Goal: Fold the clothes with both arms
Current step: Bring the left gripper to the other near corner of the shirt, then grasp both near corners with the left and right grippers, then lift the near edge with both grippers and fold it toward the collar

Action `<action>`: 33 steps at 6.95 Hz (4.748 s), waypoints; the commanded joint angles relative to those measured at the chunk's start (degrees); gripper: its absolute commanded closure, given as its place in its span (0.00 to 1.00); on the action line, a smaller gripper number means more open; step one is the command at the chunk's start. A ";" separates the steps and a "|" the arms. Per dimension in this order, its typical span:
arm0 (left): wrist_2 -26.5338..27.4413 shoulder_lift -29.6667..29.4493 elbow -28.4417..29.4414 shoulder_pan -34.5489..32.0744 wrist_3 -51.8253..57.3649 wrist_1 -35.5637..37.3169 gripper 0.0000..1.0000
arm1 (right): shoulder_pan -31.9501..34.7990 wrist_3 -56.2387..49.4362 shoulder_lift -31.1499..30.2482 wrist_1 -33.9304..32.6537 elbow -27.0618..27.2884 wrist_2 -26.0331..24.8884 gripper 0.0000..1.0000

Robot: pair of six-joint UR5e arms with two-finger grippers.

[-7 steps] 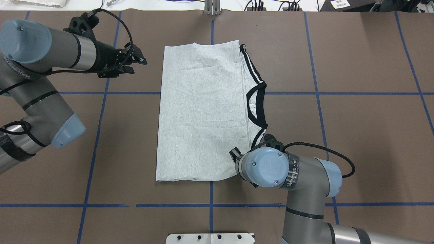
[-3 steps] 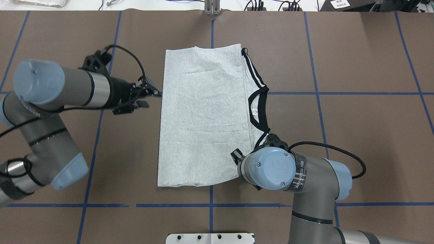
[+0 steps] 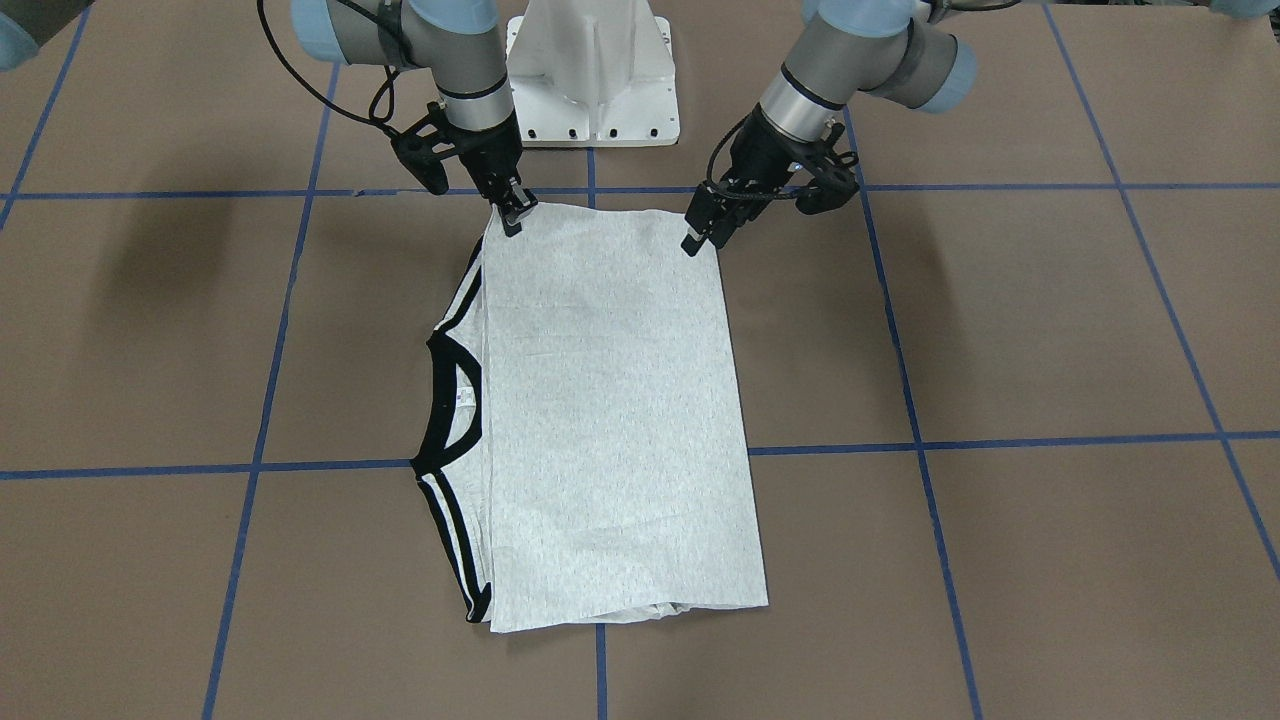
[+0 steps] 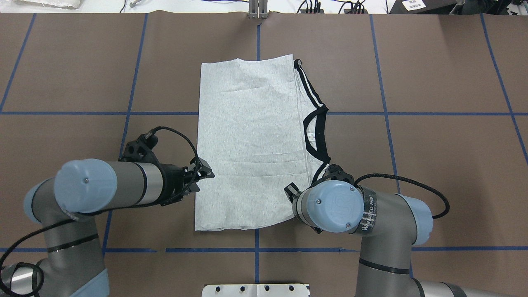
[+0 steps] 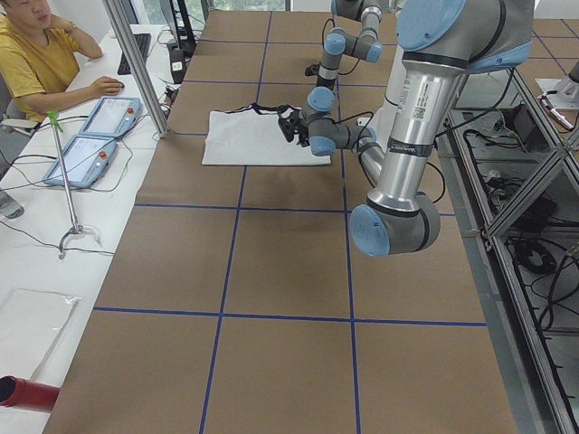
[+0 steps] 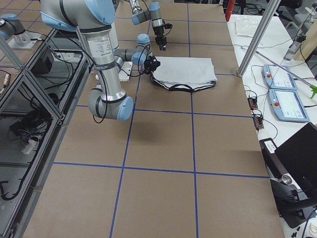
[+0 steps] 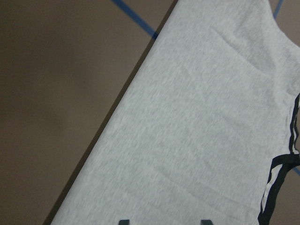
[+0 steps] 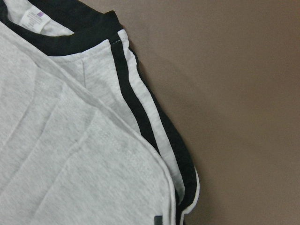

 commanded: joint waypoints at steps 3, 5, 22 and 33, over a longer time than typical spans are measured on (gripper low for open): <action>3.03 0.33 -0.35 7.57 -5.53 8.33 0.42 | -0.19 0.07 -0.22 -0.04 0.42 -0.06 1.00; 3.12 1.91 -0.44 9.07 -6.76 8.33 0.42 | -0.19 0.07 -0.13 -0.04 0.50 -0.06 1.00; 2.42 0.72 -16.45 5.87 -2.16 14.22 1.00 | 0.82 4.47 -1.29 -10.24 14.31 -0.41 1.00; -1.45 -18.38 16.76 -16.50 15.12 4.22 1.00 | 24.15 -13.20 16.12 2.59 -19.34 13.39 1.00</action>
